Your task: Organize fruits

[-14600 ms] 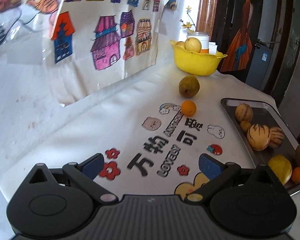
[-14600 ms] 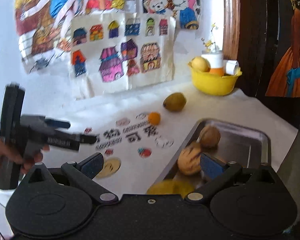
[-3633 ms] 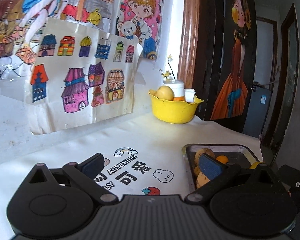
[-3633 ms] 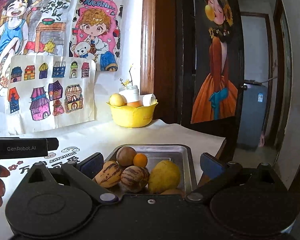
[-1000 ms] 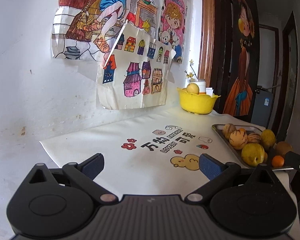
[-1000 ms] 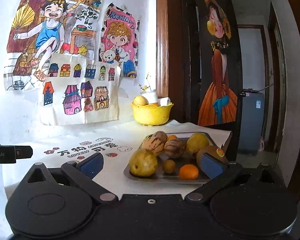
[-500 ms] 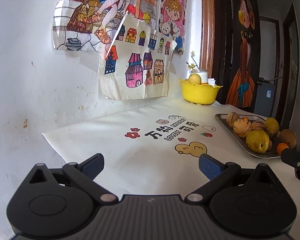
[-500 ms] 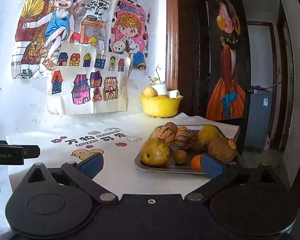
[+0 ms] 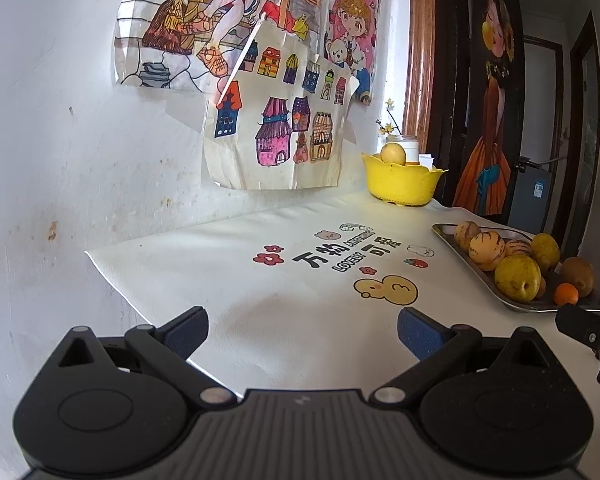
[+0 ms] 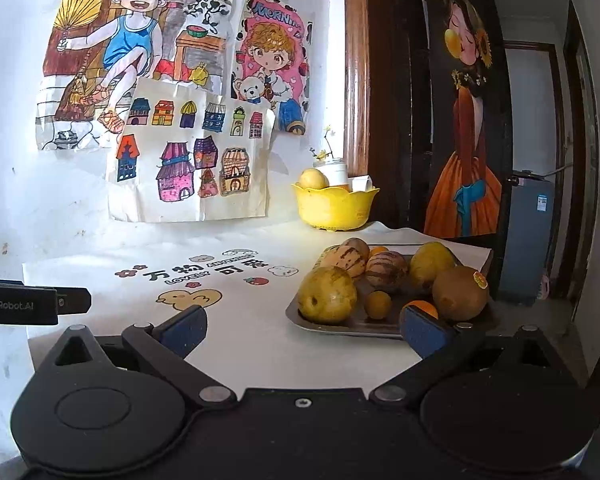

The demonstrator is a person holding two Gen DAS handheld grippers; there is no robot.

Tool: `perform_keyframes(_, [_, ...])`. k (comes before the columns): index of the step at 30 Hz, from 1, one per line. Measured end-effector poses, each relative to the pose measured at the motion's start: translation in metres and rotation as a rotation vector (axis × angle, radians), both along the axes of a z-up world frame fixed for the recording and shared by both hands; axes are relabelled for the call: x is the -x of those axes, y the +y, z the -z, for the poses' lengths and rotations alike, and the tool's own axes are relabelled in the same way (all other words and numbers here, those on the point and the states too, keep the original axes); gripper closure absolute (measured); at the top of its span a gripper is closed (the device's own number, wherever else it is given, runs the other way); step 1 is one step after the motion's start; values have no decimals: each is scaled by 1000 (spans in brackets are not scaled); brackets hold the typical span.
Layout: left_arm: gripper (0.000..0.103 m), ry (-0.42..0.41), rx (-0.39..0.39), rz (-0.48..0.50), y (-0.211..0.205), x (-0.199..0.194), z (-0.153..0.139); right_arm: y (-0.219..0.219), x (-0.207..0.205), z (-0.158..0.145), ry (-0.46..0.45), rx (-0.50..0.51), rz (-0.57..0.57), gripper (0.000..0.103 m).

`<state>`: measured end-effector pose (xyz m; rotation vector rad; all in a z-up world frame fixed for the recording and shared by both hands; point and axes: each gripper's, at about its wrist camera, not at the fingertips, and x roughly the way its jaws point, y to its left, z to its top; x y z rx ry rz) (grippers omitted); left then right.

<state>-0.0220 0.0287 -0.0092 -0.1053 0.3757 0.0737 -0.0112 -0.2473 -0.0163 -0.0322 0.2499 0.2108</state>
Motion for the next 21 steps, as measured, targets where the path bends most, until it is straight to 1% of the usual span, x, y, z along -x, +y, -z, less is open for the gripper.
perform_keyframes(21, [0,6,-5,-1,-2,2,2,0,0,2,8,1,-6,0])
